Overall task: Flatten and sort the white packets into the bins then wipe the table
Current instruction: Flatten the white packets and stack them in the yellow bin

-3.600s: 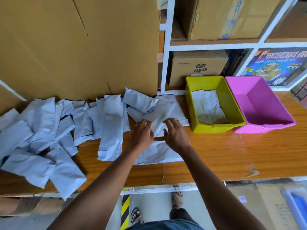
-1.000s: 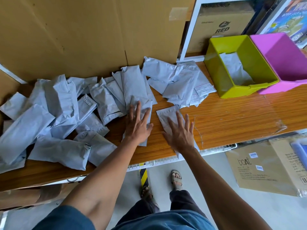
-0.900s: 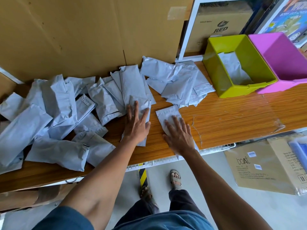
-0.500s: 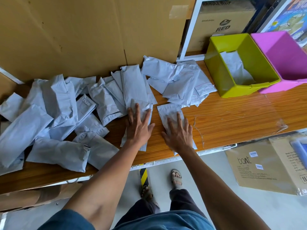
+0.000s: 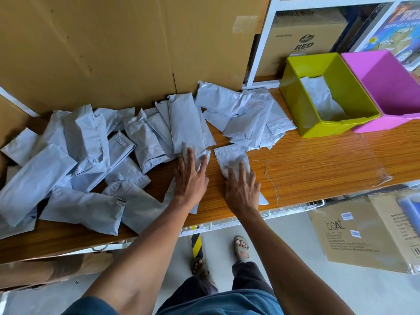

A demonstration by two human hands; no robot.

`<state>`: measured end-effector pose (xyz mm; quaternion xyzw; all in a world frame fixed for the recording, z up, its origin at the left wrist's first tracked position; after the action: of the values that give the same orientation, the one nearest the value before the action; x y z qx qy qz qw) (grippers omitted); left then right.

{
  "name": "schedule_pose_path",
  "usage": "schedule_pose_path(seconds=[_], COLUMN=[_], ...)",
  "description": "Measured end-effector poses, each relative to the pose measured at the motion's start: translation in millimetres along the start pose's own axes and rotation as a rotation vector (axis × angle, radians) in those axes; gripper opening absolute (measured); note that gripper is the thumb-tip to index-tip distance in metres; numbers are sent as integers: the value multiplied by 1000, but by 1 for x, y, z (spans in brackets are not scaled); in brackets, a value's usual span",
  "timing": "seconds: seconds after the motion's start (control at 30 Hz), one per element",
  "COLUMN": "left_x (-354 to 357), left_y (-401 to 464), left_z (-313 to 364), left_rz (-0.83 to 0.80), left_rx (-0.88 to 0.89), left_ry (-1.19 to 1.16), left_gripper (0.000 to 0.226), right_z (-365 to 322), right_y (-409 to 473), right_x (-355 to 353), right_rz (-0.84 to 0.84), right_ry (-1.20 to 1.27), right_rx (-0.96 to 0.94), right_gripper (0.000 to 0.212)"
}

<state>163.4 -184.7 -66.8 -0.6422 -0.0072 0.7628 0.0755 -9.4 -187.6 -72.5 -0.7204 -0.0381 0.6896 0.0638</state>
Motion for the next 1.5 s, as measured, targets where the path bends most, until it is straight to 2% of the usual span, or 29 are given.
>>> schedule_pose_path(seconds=[0.1, 0.23, 0.43, 0.53, 0.87, 1.23, 1.5], left_x=[-5, -29, -98, -128, -164, -168, -165], left_y=[-4, -6, 11, 21, 67, 151, 214], left_z=[5, 15, 39, 58, 152, 287, 327], left_rz=[26, 111, 254, 335, 386, 352, 341], left_rx=[9, 23, 23, 41, 127, 151, 130], left_ry=[-11, -48, -94, -106, -55, -55, -141], left_gripper=[77, 77, 74, 70, 67, 65, 63], right_z=[-4, -9, -15, -4, 99, 239, 285], right_y=[2, 4, 13, 18, 52, 122, 187], right_x=[-9, -33, -90, -126, -205, -222, -238], right_rz=[24, 57, 89, 174, 412, 404, 380], right_ry=[-2, 35, 136, 157, 172, 188, 157], right_rx=[1, -26, -53, -46, 62, 81, 63], right_gripper=[50, 54, 52, 50, 51, 49, 49])
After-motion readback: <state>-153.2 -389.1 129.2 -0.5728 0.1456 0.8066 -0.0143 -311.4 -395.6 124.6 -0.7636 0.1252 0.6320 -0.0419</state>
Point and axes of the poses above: each hand's wrist, its own y-axis towards the middle knuckle, its own x-axis out of the palm, z = x × y, the point moved 10 cm from there along y, towards the middle knuckle, and after that the axes turned 11 degrees about x, right-handed, at the moved point
